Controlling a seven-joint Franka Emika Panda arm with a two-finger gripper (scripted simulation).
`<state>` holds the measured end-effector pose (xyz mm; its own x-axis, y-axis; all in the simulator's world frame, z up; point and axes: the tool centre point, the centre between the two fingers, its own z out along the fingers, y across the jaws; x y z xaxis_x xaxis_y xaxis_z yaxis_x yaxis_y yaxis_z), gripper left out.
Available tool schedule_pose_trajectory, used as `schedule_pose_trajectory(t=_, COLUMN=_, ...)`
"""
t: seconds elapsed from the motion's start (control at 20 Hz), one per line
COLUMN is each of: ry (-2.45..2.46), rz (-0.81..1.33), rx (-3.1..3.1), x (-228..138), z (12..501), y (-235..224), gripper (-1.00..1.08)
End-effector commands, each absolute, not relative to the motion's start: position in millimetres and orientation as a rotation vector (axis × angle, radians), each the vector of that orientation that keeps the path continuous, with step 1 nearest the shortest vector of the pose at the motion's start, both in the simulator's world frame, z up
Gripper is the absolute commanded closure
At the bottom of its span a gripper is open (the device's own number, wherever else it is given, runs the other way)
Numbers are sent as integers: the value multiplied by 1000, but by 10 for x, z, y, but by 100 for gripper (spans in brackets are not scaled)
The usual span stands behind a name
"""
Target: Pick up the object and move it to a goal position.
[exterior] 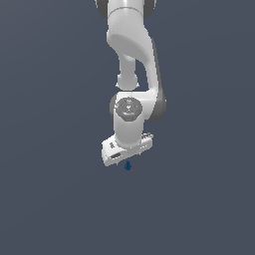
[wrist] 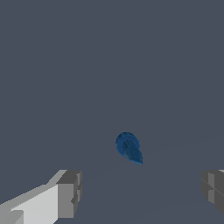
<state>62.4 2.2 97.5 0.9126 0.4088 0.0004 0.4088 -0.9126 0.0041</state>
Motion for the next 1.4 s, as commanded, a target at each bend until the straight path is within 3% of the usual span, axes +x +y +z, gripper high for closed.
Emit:
schedule_pose_trajectory(t=0.0, ry=681, rz=1, rx=3066, x=644, z=938, y=20, gripper=-92)
schedule_pose_trajectory(t=1.1, ry=691, rz=0, rx=3065, x=649, z=423, y=20, gripper=-92)
schedule_pose_trajectory(t=1.15, ry=691, rz=0, rx=3065, x=649, z=423, y=20, gripper=108)
schedule_pose_trajectory(t=1.35, ry=691, rz=0, rx=3065, x=649, z=423, y=20, gripper=108)
